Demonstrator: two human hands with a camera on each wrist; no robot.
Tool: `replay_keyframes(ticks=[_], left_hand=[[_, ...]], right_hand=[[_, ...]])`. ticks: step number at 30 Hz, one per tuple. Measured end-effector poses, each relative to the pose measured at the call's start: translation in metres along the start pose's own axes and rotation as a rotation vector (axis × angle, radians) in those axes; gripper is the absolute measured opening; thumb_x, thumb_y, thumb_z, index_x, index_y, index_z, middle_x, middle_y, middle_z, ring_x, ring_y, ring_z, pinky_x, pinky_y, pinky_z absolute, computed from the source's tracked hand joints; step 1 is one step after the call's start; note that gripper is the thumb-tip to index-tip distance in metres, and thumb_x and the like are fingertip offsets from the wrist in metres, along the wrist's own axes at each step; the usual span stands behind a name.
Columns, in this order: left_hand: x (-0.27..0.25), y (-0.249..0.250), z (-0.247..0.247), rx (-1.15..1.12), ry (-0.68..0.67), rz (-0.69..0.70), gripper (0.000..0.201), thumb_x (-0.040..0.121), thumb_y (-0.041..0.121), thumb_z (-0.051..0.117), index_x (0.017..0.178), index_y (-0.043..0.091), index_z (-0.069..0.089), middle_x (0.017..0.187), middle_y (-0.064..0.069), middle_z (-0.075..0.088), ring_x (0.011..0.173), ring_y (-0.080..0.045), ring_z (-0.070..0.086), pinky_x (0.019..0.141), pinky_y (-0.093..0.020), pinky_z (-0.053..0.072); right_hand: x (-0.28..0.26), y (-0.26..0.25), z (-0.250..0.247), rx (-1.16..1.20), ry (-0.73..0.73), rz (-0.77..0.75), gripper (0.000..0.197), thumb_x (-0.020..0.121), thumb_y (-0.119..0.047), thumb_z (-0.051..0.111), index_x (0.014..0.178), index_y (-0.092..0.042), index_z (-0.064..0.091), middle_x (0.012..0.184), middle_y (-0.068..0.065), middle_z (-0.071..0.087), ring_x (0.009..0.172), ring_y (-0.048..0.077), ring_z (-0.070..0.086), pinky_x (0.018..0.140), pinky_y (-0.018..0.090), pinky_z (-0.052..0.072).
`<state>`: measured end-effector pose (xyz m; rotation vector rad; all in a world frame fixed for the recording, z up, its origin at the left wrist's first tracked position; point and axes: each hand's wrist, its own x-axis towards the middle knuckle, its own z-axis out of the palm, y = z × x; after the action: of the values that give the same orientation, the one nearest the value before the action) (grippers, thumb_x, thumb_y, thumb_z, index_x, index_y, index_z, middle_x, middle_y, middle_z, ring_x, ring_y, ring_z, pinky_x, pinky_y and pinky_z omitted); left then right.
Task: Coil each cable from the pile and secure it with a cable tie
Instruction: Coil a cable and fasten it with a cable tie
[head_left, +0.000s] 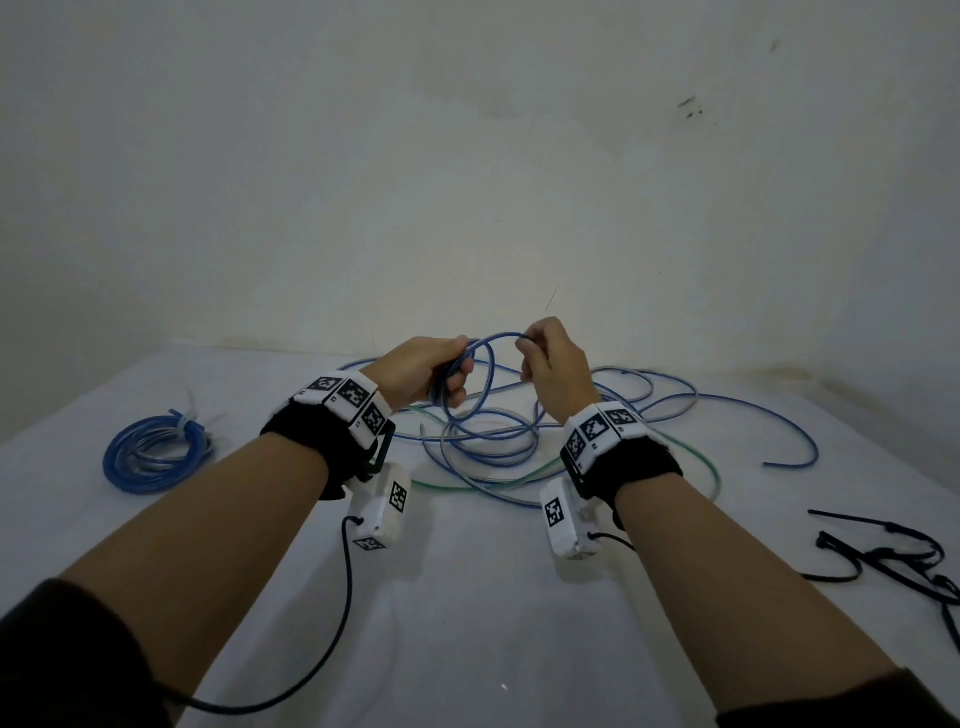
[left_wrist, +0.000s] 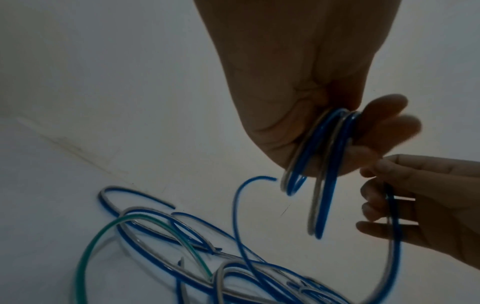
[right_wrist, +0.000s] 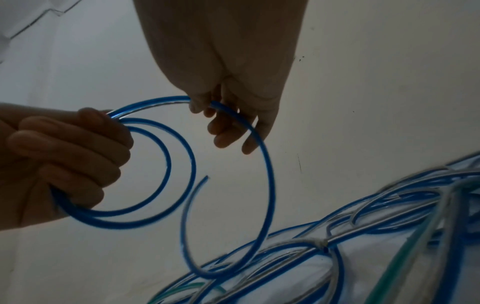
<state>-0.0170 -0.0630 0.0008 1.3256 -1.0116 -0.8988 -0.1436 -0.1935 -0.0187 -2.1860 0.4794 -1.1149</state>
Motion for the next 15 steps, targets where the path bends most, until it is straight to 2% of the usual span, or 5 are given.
replay_keyframes(ticks=[6, 8, 11, 13, 15], left_hand=[[-0.001, -0.003, 0.0, 0.118, 0.002, -0.02, 0.05, 0.102, 0.032, 0.03, 0.064, 0.006, 0.048, 0.04, -0.001, 0.045, 0.043, -0.018, 0.053, 0.059, -0.028, 0.044], [-0.002, -0.001, 0.001, 0.071, -0.04, -0.032, 0.049, 0.103, 0.026, 0.024, 0.067, 0.005, 0.049, 0.041, -0.002, 0.048, 0.045, -0.019, 0.058, 0.065, -0.032, 0.044], [-0.008, 0.001, 0.002, -0.024, -0.107, -0.028, 0.04, 0.101, 0.017, 0.022, 0.073, 0.005, 0.049, 0.05, -0.005, 0.056, 0.05, -0.022, 0.06, 0.064, -0.032, 0.052], [-0.01, 0.001, 0.003, -0.044, -0.117, -0.016, 0.038, 0.102, 0.021, 0.024, 0.075, 0.007, 0.048, 0.055, -0.004, 0.059, 0.053, -0.021, 0.061, 0.067, -0.032, 0.05], [-0.01, 0.001, 0.004, -0.061, -0.083, 0.031, 0.04, 0.102, 0.027, 0.025, 0.075, 0.009, 0.048, 0.049, 0.001, 0.05, 0.045, -0.016, 0.052, 0.064, -0.032, 0.047]], right_hand=[[0.005, 0.0, -0.001, -0.024, 0.117, -0.09, 0.01, 0.093, -0.018, 0.056, 0.089, -0.008, 0.058, 0.067, -0.005, 0.047, 0.062, 0.009, 0.043, 0.058, 0.019, 0.033], [0.006, 0.0, -0.001, 0.033, 0.175, -0.059, 0.01, 0.092, -0.018, 0.057, 0.084, -0.012, 0.058, 0.067, -0.002, 0.049, 0.062, 0.009, 0.043, 0.058, 0.016, 0.034], [0.008, 0.001, -0.004, 0.109, 0.259, 0.019, 0.011, 0.091, -0.016, 0.058, 0.082, -0.011, 0.059, 0.063, -0.002, 0.05, 0.06, 0.011, 0.044, 0.055, 0.01, 0.034], [0.01, 0.004, -0.005, 0.093, 0.25, 0.05, 0.011, 0.092, -0.016, 0.058, 0.085, -0.009, 0.061, 0.066, 0.0, 0.052, 0.062, 0.015, 0.047, 0.059, 0.015, 0.039], [0.011, 0.007, -0.006, 0.038, 0.215, 0.062, 0.013, 0.094, -0.014, 0.054, 0.094, -0.007, 0.065, 0.076, 0.005, 0.056, 0.07, 0.021, 0.051, 0.066, 0.025, 0.041]])
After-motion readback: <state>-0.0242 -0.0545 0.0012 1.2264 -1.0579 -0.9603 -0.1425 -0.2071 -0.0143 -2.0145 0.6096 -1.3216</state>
